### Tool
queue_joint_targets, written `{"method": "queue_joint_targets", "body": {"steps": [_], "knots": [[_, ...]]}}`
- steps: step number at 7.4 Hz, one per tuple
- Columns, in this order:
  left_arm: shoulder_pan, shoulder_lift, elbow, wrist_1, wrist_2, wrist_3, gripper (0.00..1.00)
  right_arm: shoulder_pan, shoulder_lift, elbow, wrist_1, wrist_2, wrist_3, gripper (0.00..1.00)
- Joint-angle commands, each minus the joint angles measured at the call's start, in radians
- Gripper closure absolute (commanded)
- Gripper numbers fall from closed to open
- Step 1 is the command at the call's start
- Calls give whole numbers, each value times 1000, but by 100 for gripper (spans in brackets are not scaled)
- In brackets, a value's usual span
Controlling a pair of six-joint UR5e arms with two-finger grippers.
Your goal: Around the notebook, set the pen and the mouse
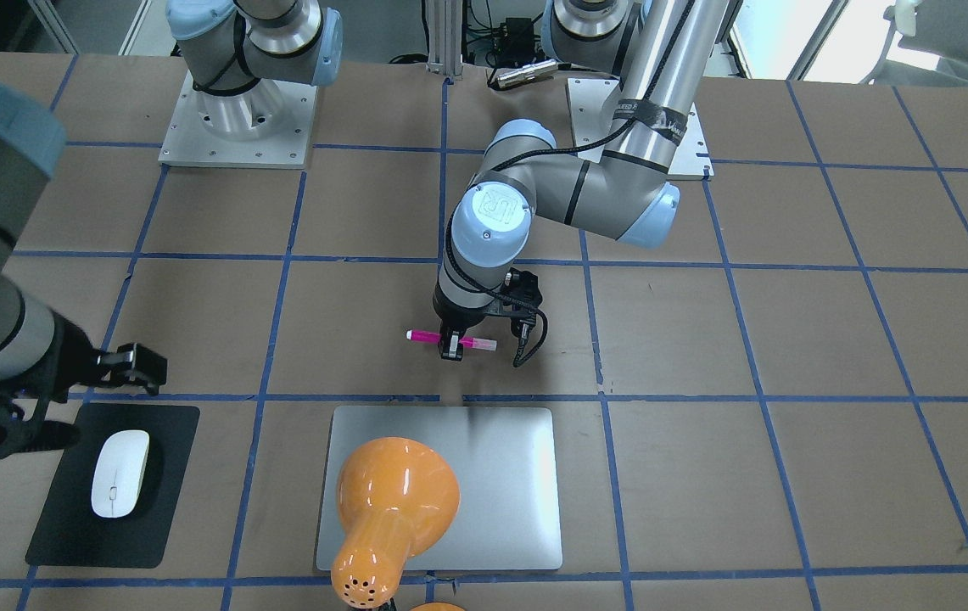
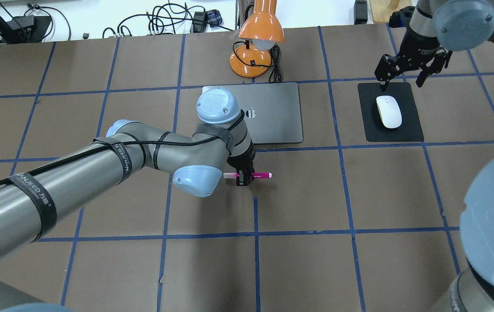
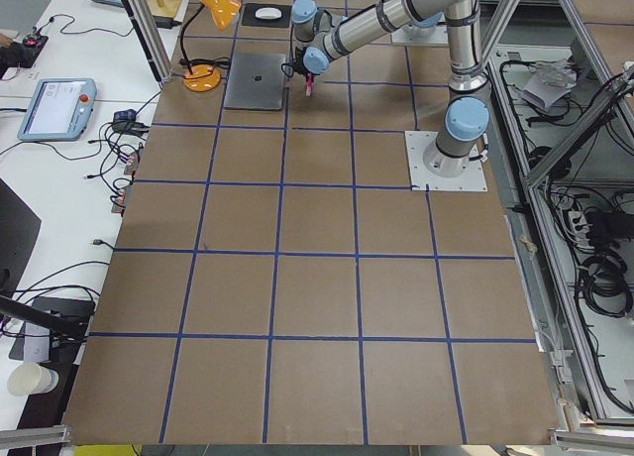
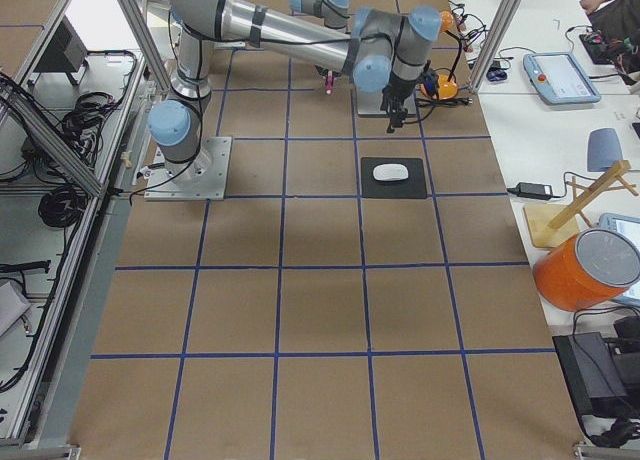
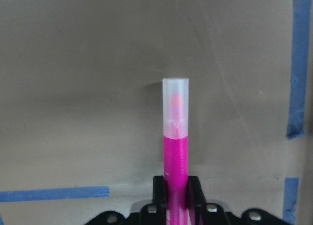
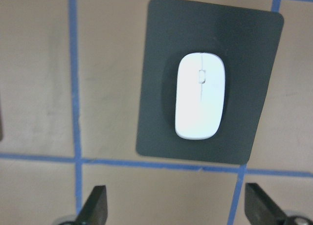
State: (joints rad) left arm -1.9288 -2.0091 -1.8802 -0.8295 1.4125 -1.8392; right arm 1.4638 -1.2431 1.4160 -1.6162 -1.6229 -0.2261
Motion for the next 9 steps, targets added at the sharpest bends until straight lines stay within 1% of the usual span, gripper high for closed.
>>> {"method": "queue_joint_targets", "body": {"steps": [1,2,3,4,5,6,7,8,9], "knots": [[2,10,1,4,0,4,0,56,-177,23,206,9,60,0],[8,41,6,1,-1,15,0,59,-212,11,203,11,73,0],[13,70,16,-8,2,85,0,61,-234,8,200,9,68,0],[25,122,19,-34,5,213,0,62,-216,-2,76,8,65,0],[59,174,27,-104,5,347,0,73,-217,0,62,8,74,0],[97,234,48,-241,5,511,0,136,-219,1,58,11,88,0],[135,294,88,-413,11,731,0,226,-208,8,47,9,184,0],[192,347,139,-569,16,981,0,237,-193,3,35,8,186,0],[250,392,201,-659,16,1220,0,210,-179,14,47,6,151,0]]}}
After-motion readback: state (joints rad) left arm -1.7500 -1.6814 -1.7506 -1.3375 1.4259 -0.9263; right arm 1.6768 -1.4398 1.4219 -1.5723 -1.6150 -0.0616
